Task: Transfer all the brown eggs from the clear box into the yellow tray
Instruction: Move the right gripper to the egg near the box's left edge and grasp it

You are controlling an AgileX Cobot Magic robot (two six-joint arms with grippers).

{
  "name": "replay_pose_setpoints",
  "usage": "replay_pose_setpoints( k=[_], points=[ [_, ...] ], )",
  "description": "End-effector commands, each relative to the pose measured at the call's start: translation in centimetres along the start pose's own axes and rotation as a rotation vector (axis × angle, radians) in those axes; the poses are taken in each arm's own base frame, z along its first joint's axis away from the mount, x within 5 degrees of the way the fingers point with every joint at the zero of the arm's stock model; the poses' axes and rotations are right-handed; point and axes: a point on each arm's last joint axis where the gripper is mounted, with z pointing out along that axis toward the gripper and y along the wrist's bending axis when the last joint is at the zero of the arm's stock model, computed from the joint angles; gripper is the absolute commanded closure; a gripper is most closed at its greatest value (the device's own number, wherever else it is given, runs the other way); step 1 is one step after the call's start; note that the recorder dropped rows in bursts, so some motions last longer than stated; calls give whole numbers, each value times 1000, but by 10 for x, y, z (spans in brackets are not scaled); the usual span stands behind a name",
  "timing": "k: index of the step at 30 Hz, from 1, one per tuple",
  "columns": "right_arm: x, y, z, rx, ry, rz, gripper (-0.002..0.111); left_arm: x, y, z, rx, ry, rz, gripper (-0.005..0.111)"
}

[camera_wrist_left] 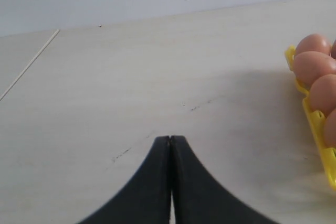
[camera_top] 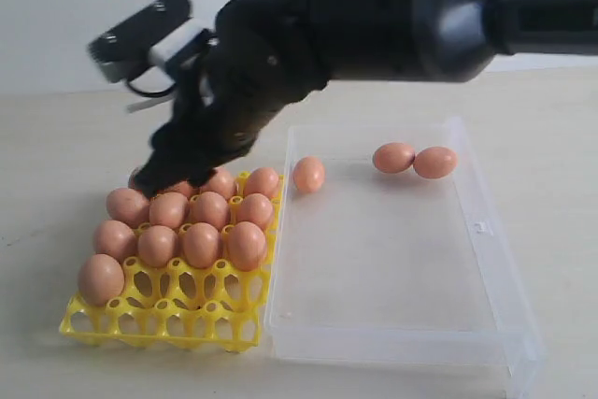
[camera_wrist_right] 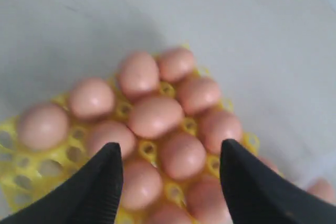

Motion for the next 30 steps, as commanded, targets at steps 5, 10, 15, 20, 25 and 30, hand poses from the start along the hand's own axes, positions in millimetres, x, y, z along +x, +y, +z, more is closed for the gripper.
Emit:
replay_pose_setpoints(
  k=[5,10,15,20,25,30],
  points=[
    [54,-113,-3,268,333,446,55,-2,0,-1,4,-19,-7,107],
    [63,-144,18,150,208,700,55,-2,0,-1,4,-19,-7,107],
    [75,-160,48,86,124,849,55,-2,0,-1,4,-19,-7,107],
    [81,-158,68,52,117,859,55,-2,0,-1,4,-19,-7,107],
    [86,-159,77,61,111,862,55,-2,0,-1,4,-19,-7,107],
    [87,-160,82,67,99,864,55,-2,0,-1,4,-19,-7,107]
  ],
)
